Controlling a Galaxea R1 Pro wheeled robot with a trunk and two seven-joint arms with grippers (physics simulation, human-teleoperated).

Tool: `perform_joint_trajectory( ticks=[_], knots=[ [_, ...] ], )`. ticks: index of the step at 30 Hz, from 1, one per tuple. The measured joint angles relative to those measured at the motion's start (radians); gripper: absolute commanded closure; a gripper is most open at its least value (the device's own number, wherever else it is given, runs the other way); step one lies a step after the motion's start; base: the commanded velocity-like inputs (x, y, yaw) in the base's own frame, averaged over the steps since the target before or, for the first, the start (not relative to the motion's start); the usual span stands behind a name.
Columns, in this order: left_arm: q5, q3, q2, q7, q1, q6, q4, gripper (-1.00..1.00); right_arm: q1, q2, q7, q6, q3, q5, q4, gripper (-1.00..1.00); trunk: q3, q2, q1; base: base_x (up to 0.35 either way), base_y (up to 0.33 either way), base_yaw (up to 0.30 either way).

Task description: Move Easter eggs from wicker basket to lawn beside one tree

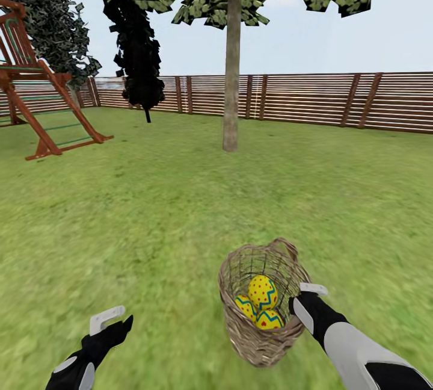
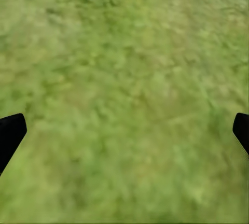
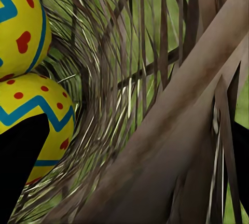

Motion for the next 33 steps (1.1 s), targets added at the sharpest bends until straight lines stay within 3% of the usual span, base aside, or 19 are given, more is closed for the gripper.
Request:
perform_joint_trajectory(
  ticks=[33],
  knots=[
    [0.001,0.000,0.000,-0.001,0.000,-0.002,-0.002,-1.00,0.000,-0.001,0.000,0.000,0.000,0.000,-0.001,1.00,0.000,0.000,0.000,0.329,0.000,0.000]
  ],
)
